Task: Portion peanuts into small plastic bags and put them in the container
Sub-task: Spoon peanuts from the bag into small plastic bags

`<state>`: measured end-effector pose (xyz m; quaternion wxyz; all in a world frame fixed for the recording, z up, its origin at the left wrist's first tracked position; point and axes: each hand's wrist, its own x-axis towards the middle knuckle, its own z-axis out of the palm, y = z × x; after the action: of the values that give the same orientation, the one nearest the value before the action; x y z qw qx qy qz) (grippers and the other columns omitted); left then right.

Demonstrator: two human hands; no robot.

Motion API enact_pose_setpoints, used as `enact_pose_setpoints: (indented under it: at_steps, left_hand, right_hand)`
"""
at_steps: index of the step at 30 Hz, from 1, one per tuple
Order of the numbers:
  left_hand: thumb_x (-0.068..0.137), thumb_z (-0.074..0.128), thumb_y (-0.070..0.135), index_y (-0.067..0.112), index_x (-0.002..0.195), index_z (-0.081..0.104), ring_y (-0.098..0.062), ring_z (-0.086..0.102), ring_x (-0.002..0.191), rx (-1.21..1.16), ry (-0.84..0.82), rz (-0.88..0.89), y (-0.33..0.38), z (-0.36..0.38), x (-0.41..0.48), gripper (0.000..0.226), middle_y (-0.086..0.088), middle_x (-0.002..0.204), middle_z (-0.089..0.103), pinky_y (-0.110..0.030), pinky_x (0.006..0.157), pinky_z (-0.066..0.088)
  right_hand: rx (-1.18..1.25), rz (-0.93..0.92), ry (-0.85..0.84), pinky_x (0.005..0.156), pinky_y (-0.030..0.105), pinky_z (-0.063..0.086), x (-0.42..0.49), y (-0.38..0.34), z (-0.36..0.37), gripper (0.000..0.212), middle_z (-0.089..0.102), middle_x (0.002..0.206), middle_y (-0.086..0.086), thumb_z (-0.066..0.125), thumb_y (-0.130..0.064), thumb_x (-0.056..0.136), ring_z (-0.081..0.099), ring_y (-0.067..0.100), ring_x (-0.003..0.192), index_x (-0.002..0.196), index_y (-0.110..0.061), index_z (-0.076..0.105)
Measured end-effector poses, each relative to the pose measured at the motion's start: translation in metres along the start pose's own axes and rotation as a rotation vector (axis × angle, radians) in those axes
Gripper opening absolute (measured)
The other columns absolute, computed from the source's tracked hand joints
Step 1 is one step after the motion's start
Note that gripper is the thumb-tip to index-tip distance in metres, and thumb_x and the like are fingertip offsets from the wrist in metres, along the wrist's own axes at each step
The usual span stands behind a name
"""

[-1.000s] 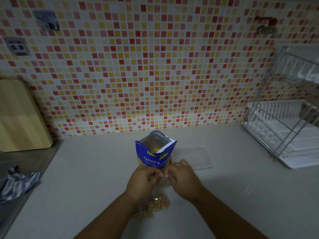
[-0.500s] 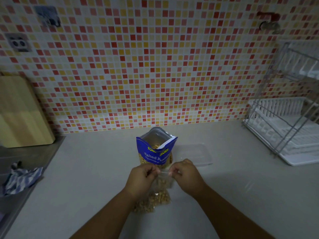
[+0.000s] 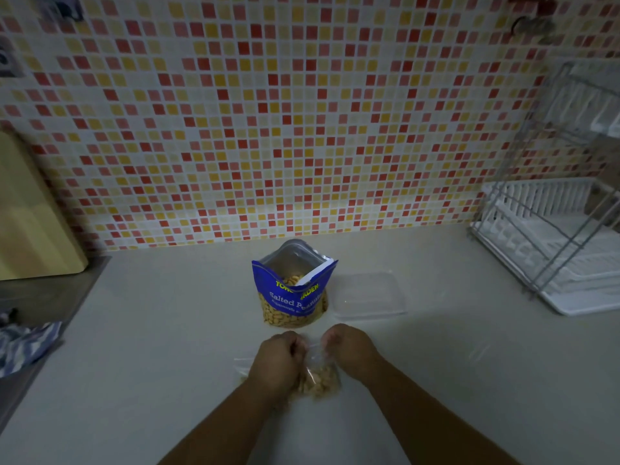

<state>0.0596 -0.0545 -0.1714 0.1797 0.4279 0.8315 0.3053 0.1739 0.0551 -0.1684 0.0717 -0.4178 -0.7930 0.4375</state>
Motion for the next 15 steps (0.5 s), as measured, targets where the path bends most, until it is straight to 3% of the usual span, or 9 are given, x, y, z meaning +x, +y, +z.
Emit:
enact_pose_setpoints:
  at_steps: [4, 7, 12, 15]
  left_hand:
    - [0.089, 0.051, 0.022, 0.012, 0.078, 0.065, -0.030, 0.060, 0.078, 0.154, 0.079, 0.076, -0.015, 0.014, 0.006, 0.020, -0.013, 0.082, 0.068, -0.031, 0.068, 0.039]
    - [0.091, 0.047, 0.026, 0.017, 0.086, 0.066, -0.029, 0.057, 0.084, 0.247, 0.112, 0.084, -0.023, 0.021, 0.009, 0.022, -0.010, 0.087, 0.069, -0.036, 0.076, 0.042]
    - [0.093, 0.043, 0.028, 0.021, 0.093, 0.065, -0.026, 0.055, 0.090, 0.259, 0.107, 0.057, -0.027, 0.029, 0.015, 0.023, -0.006, 0.093, 0.068, -0.035, 0.081, 0.042]
    - [0.093, 0.044, 0.027, 0.021, 0.093, 0.066, -0.027, 0.056, 0.090, 0.259, 0.120, 0.069, -0.029, 0.030, 0.016, 0.022, -0.006, 0.093, 0.069, -0.035, 0.082, 0.041]
  right_hand:
    - [0.039, 0.014, 0.046, 0.071, 0.018, 0.046, 0.008, 0.009, 0.013, 0.035, 0.056, 0.065, -0.011, 0.058, 0.001, 0.077, 0.058, 0.013, 0.073, 0.061, -0.030, 0.052]
    - [0.081, 0.030, 0.055, 0.078, 0.025, 0.050, 0.009, 0.011, 0.017, 0.026, 0.061, 0.071, -0.002, 0.063, -0.009, 0.071, 0.061, 0.016, 0.077, 0.063, -0.032, 0.052]
    - [0.105, 0.038, 0.108, 0.083, 0.037, 0.054, 0.012, 0.017, 0.025, 0.029, 0.070, 0.079, 0.011, 0.050, -0.009, 0.077, 0.067, 0.029, 0.083, 0.062, -0.034, 0.050]
    - [0.067, 0.025, 0.121, 0.084, 0.037, 0.053, 0.013, 0.017, 0.026, 0.032, 0.071, 0.087, 0.014, 0.050, -0.006, 0.080, 0.066, 0.030, 0.087, 0.065, -0.035, 0.049]
